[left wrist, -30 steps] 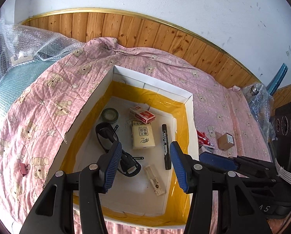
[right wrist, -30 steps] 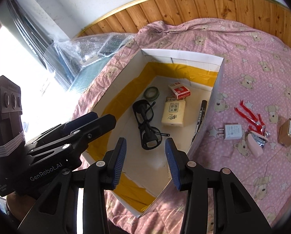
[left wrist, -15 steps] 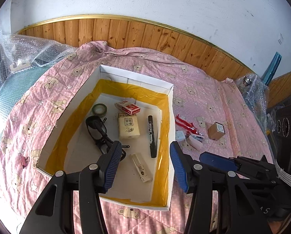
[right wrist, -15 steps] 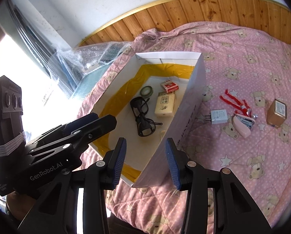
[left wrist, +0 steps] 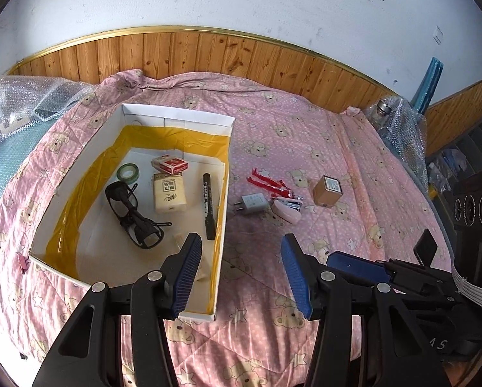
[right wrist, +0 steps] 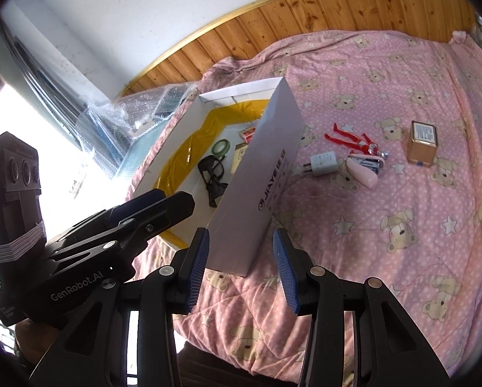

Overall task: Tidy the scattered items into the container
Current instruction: 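Withdraw both grippers from the box back over the quilt, then move both grippers toward the pink stapler and white charger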

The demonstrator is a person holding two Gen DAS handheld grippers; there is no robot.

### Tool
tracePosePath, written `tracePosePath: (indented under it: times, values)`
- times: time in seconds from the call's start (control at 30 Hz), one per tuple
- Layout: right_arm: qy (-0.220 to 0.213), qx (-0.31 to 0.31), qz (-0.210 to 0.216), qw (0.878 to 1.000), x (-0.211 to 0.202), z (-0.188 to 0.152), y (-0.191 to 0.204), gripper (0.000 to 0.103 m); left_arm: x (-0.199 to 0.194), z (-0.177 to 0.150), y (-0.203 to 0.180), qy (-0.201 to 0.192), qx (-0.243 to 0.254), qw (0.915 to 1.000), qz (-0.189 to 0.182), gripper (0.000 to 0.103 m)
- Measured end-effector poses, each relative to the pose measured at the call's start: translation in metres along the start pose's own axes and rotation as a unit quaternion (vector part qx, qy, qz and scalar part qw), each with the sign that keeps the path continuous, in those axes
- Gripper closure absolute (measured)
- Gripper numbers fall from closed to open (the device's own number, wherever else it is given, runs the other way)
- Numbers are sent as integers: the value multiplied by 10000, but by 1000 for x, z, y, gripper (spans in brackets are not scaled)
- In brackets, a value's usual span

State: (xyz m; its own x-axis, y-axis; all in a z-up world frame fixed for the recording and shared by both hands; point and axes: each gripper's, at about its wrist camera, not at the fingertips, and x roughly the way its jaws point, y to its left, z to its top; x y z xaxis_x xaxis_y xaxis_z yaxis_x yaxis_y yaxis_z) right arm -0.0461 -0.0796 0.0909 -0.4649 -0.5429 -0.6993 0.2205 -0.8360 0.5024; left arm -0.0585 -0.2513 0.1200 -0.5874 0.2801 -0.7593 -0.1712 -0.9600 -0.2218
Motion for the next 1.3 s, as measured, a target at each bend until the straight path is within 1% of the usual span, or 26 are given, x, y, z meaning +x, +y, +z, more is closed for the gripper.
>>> tracePosePath:
  times: [0.27, 0.47, 0.7, 0.97, 1.3]
  values:
    - [-69, 298, 7, 9995, -14, -21, -24, 58, 8, -15, -26, 114, 241, 9996, -134, 50]
    - [-119, 459, -47, 9989, -22, -28, -38, 58, 15, -18, -42, 155, 387, 9988, -262, 50]
    - [-119, 681, -105, 9975, -25, -34, -58, 58, 33, -17, -57, 318, 527, 9975, -349, 50]
    - [-40, 908, -192, 9957, -18, -30, -81, 58, 58, -13, -70, 529, 640, 9957, -405, 50]
    - [98, 1048, -248, 9941, -1, -12, -101, 58, 93, -1, -71, 801, 658, 9937, -422, 50]
